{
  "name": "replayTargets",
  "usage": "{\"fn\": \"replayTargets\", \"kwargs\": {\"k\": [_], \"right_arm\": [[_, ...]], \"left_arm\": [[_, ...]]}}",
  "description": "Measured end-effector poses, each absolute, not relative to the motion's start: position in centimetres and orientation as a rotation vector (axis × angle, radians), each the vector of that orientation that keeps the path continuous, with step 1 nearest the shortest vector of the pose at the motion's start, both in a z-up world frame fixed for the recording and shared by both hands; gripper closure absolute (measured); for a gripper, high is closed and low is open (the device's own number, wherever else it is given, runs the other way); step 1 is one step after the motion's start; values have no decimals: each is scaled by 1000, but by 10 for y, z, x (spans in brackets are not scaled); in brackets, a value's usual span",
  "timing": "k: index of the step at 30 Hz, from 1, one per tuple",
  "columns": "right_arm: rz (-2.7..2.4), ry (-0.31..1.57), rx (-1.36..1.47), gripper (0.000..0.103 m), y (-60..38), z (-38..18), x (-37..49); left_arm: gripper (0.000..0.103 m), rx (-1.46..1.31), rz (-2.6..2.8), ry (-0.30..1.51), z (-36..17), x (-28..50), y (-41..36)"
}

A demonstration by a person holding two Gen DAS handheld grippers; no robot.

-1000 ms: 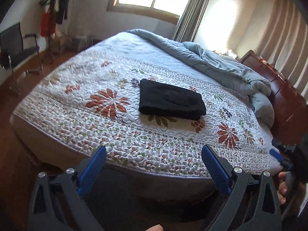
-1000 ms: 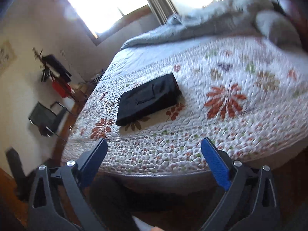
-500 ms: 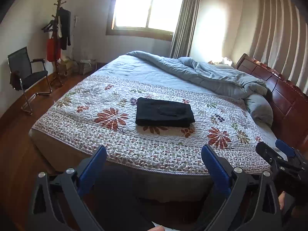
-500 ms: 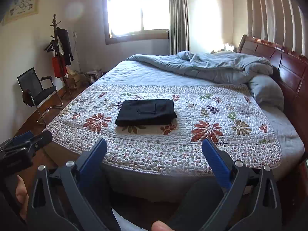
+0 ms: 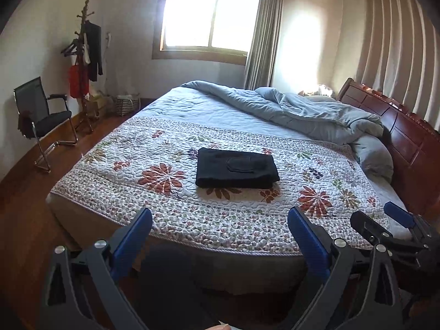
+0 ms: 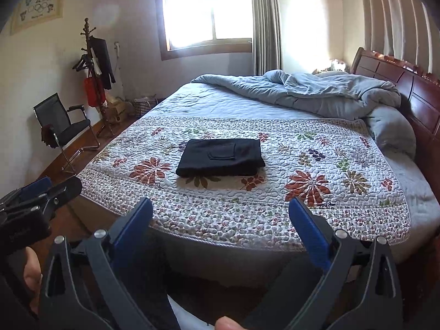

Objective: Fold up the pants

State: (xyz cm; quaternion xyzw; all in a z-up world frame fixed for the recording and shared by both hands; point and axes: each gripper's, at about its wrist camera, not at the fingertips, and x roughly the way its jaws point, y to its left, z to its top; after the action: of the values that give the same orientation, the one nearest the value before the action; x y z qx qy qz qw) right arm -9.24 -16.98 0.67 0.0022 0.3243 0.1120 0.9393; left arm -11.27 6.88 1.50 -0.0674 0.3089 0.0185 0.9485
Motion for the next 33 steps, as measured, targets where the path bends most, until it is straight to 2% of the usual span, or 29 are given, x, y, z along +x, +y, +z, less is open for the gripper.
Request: {"fn": "replayTargets", "kwargs": {"k": [12, 33], "right_arm": [[244, 693, -1, 4, -162, -2, -68], [240, 710, -32, 4, -151, -11, -39]], "left_arm": [[4, -198, 29, 642, 8, -92, 80], [4, -111, 84, 653, -1, -65, 81]]}}
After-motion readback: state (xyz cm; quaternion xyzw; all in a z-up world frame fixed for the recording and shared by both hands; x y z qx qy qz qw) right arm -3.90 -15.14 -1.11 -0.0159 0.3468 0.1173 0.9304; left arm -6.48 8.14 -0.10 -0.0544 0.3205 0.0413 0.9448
